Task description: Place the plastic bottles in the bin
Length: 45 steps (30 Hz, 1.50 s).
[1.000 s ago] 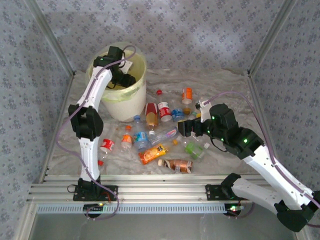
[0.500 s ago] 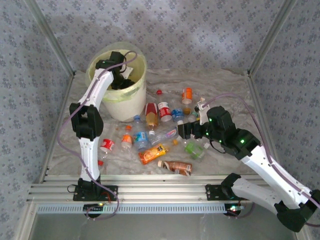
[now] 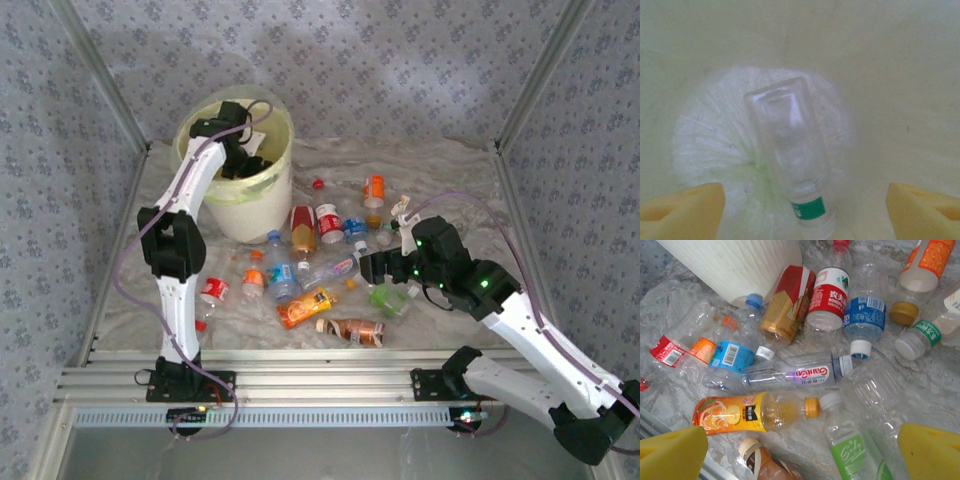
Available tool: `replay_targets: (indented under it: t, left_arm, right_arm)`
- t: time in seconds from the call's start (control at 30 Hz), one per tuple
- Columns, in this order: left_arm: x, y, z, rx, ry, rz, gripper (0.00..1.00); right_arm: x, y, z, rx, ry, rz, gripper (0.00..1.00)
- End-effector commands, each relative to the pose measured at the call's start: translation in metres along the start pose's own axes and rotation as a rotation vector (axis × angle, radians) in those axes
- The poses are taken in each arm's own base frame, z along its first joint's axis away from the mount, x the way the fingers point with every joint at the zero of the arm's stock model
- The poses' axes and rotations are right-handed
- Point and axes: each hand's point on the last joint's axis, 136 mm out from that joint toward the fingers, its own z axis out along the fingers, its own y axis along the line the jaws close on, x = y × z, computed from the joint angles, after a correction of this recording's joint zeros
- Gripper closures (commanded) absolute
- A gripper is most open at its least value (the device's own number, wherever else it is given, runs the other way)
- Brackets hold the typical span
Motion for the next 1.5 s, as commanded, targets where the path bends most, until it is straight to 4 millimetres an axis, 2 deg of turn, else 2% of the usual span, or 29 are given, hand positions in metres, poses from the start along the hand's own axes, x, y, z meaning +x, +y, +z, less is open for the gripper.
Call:
replay_targets:
  t: [0.0,0.2,0.4,0.6,0.73,0.93,1.13,1.27,1.47]
  left_arm:
    - [-0.017,-0.013,-0.059,0.031,-0.130,-0.008,0.12]
    - [-0.022,-0.019,-0.103,0.033,-0.216,-0.030,0.00]
    - [-0.020,-0.033,-0.147,0.073,-0.300,-0.039,0.00]
    - [-0.008,-0.049,-0.186,0.132,-0.382,-0.031,0.00]
    - [0.002,-0.065,-0.221,0.200,-0.490,-0.017,0.01]
    - [0.035,-0.100,-0.249,0.368,-0.578,0.025,0.01]
    - [0.072,-0.141,-0.272,0.512,-0.623,0.136,0.00]
    - [0.089,-0.156,-0.280,0.556,-0.627,0.181,0.00]
    - [0.098,-0.170,-0.290,0.595,-0.639,0.213,0.00]
  right_arm:
    - [0.017,-0.004,0.001,0.023,0.074,0.024,0.02]
    - [0.045,0.008,0.009,-0.005,0.182,-0.026,0.03]
    - [0.079,0.017,0.022,-0.015,0.292,-0.081,0.06]
    - [0.108,0.019,0.030,0.004,0.389,-0.164,0.08]
    - [0.125,0.021,0.039,0.023,0.453,-0.204,0.08]
    - [0.143,0.024,0.055,0.059,0.534,-0.291,0.10]
    - [0.159,0.028,0.070,0.064,0.613,-0.362,0.15]
    - [0.172,0.032,0.075,0.065,0.673,-0.430,0.17]
    - [0.188,0.038,0.086,0.073,0.748,-0.497,0.19]
